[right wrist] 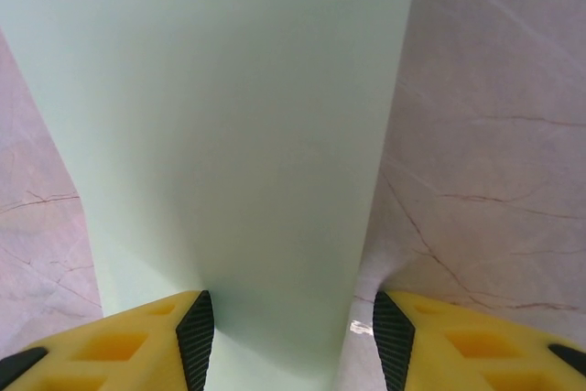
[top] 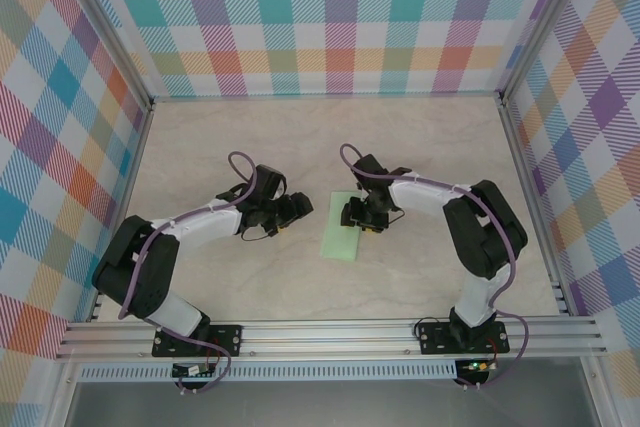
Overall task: Fold a paper plane with a square sheet of paper (pick it up from the middle)
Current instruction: Fold the square sheet of paper in half at the center of the table.
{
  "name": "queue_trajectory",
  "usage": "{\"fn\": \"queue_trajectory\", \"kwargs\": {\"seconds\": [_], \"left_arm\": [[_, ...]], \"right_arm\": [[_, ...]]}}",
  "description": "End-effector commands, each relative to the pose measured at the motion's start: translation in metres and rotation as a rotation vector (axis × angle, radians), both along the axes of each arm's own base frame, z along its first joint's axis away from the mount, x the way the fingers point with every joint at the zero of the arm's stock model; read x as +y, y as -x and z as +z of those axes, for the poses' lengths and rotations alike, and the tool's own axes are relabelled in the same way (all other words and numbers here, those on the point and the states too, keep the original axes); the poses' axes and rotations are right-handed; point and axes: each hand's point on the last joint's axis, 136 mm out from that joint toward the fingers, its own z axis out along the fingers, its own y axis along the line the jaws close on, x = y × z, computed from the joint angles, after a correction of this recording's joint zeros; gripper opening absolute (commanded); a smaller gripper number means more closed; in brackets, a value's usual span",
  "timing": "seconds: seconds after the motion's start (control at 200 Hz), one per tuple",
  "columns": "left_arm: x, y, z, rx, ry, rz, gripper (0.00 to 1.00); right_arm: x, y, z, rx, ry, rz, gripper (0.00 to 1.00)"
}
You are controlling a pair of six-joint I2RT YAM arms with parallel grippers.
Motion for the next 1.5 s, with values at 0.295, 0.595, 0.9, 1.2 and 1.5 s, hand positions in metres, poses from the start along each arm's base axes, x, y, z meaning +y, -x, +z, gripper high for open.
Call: {"fn": "queue_trajectory", "kwargs": {"seconds": [0.295,0.595,0.9,1.2,1.5], "left_arm": [[-0.036,0.000,-0.006,-0.024,0.096,-0.121,0.60],[-0.050,-0.001,-0.013,-0.021,0.109,-0.163,0.53],[-0.037,-0.008,-0.013,-0.078,0.054,-0.095,0.49],[-0.042,-0.008,-0.015,-0.087,0.087,-0.112,0.44],[-0.061,-0.006,-0.012,-0.085,0.140,-0.183,0.36]], "right_arm": [[-0.023,0.015,-0.026,0.151,0.153,-0.097,0.52],[-0.026,0.022,-0.039,0.198,0.195,-0.072,0.55],[-0.031,0.028,-0.052,0.227,0.238,-0.077,0.56],[-0.033,0.031,-0.060,0.248,0.261,-0.087,0.56],[-0.034,0.032,-0.065,0.254,0.274,-0.070,0.55]]}}
